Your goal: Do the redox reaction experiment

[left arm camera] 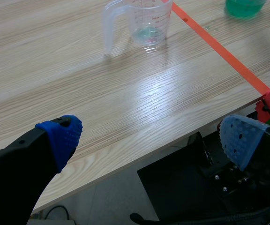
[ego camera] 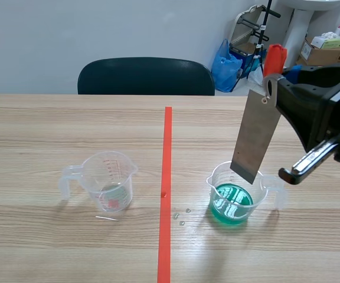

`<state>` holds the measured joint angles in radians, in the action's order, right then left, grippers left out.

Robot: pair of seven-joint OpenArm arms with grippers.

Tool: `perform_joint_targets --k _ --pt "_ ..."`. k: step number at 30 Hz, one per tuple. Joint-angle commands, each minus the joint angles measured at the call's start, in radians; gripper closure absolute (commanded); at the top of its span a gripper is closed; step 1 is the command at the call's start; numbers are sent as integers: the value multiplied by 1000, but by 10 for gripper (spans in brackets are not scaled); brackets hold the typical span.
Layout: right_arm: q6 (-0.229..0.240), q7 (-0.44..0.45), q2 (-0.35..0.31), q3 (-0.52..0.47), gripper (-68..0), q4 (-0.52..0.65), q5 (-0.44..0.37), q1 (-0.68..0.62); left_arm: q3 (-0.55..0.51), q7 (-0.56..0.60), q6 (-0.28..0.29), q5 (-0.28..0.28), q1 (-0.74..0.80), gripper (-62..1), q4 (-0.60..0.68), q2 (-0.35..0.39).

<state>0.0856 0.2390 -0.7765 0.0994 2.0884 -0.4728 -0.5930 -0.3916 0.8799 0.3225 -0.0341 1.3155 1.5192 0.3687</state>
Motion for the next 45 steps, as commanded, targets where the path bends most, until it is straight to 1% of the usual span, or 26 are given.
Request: perform_joint_targets --k 1,29,34,45 --pt "-7 18 -13 -11 -13 24 -6 14 -3 13 2 -7 1 -623 6 -8" --pt "-6 18 -13 -11 -13 24 -6 14 -3 14 2 -6 1 -623 6 -8" --pt "24 13 -13 -11 -13 24 -6 14 -3 14 2 -6 1 -623 6 -8" --pt "24 6 -13 -11 -13 24 -6 14 -3 14 2 -6 1 -623 6 -8"
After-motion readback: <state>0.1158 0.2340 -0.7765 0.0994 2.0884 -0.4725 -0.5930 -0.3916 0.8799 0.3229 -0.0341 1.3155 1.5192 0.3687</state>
